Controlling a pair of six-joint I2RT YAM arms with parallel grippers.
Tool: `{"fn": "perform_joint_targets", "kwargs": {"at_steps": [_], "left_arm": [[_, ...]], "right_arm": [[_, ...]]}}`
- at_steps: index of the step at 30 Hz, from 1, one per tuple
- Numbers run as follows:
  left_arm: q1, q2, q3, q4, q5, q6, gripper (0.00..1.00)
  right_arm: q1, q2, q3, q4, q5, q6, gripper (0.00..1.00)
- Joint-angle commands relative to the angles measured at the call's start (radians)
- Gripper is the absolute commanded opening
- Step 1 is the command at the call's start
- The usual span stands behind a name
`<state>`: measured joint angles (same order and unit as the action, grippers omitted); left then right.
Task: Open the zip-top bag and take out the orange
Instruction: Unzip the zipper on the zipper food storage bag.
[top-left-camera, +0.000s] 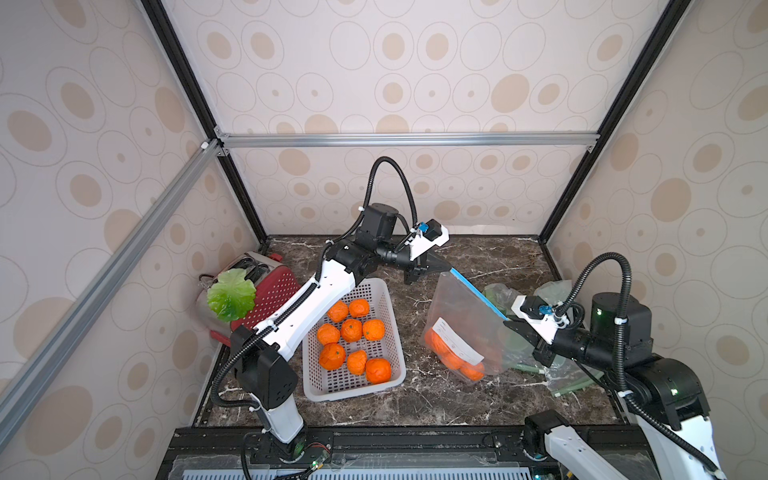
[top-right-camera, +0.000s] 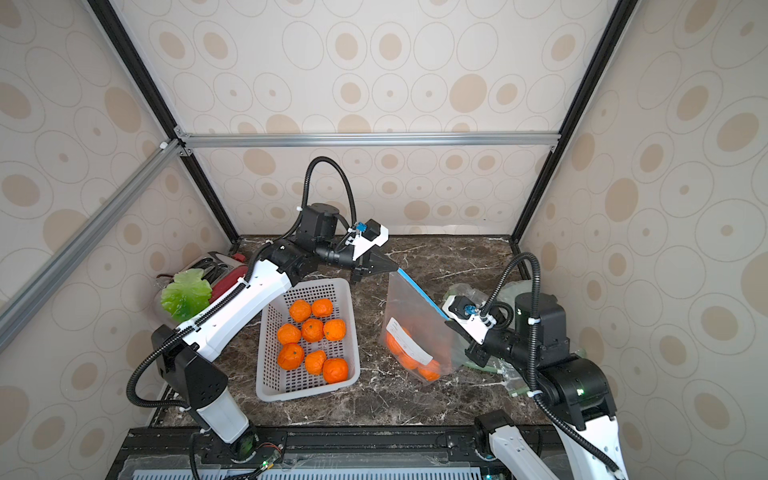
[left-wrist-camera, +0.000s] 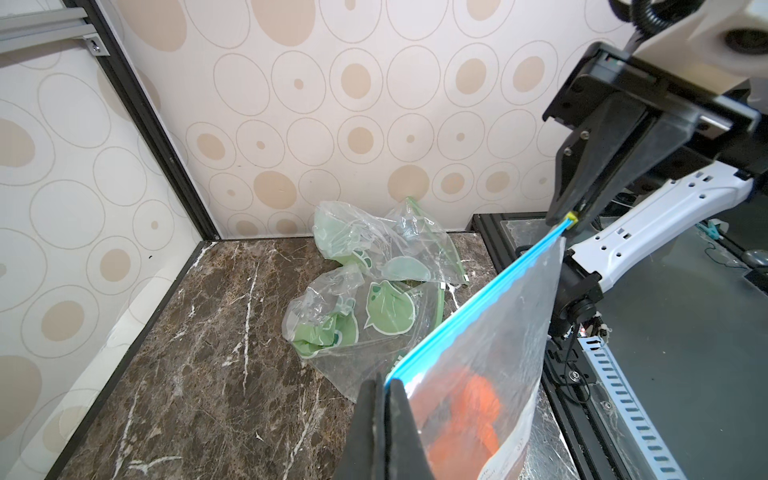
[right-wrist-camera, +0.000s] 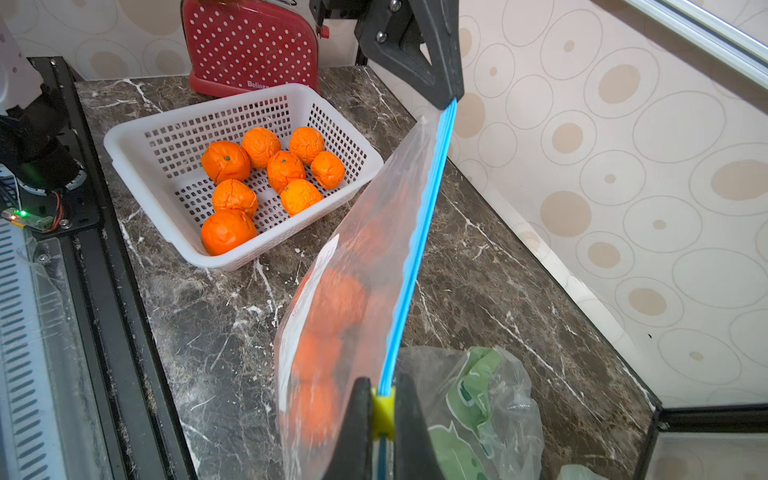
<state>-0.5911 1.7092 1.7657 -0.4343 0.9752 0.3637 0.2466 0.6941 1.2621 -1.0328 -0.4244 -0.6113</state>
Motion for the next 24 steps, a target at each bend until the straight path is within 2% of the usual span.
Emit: {"fn": "perform_joint_targets", "kwargs": {"at_steps": [1, 9, 24], "left_arm": [[0.094, -0.01, 0.035, 0.062, -0.158, 0.005, 0.0], [0.099, -0.003, 0.039, 0.053, -0.12, 0.003, 0.0], [0.101, -0.011, 0.019, 0.037, -0.123, 0.021, 0.0]], "right_arm": [[-0.003, -0.043, 0.046, -0.227, 0.073, -0.012, 0.0], [0.0, -0.094, 0.065, -0.303, 0.112, -0.015, 0.0], [0.002, -0.124, 0.033, -0.313, 0.127, -0.018, 0.0]]}}
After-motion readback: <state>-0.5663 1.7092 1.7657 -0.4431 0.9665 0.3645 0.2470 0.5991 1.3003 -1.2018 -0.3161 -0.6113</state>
